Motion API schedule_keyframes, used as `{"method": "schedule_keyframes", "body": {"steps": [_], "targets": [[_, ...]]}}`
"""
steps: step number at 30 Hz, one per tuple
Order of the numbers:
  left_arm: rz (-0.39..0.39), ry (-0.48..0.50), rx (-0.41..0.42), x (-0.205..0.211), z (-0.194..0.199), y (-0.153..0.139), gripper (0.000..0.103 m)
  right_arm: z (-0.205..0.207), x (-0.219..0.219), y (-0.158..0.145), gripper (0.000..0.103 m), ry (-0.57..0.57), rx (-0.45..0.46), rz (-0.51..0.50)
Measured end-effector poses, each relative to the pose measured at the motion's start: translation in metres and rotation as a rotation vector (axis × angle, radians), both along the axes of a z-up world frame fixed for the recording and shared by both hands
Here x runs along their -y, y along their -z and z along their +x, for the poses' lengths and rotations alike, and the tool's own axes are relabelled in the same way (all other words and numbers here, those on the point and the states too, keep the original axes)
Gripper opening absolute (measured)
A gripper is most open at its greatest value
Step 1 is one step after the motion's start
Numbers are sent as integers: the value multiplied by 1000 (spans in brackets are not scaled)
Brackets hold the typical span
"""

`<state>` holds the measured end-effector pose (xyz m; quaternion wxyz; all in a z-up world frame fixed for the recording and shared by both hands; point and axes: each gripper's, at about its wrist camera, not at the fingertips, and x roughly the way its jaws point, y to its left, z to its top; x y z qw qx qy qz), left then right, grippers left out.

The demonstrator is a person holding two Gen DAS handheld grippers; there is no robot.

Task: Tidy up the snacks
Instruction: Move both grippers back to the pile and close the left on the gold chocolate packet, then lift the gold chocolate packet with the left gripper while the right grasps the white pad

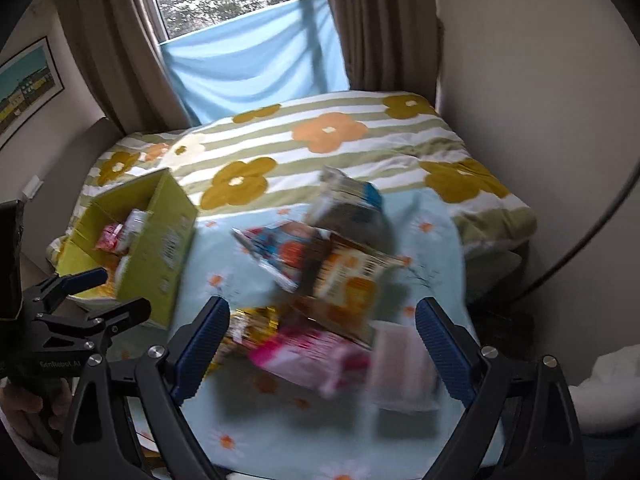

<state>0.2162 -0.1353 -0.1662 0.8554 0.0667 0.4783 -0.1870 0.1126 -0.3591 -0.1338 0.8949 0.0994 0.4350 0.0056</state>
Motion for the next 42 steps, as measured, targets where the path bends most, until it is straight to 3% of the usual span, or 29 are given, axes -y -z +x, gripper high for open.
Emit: {"method": "schedule_keyframes", "body": {"steps": [10, 19, 25, 31, 38, 42], "targets": [[183, 204, -83, 44, 12, 63, 102, -9, 43, 54, 93, 102, -94, 58], [259, 399, -158, 64, 30, 108, 101, -6, 50, 102, 93, 208, -196, 87], [281, 502, -201, 76, 38, 129, 93, -8, 50, 114, 93, 258, -233, 73], [288, 574, -241, 84, 42, 142, 66, -8, 53, 127, 93, 293, -271, 60], [270, 582, -256, 80, 45, 142, 58, -3, 51, 134, 92, 288, -288, 38], [274, 571, -249, 74, 42, 141, 57, 6, 47, 140, 79, 269, -306, 30]]}}
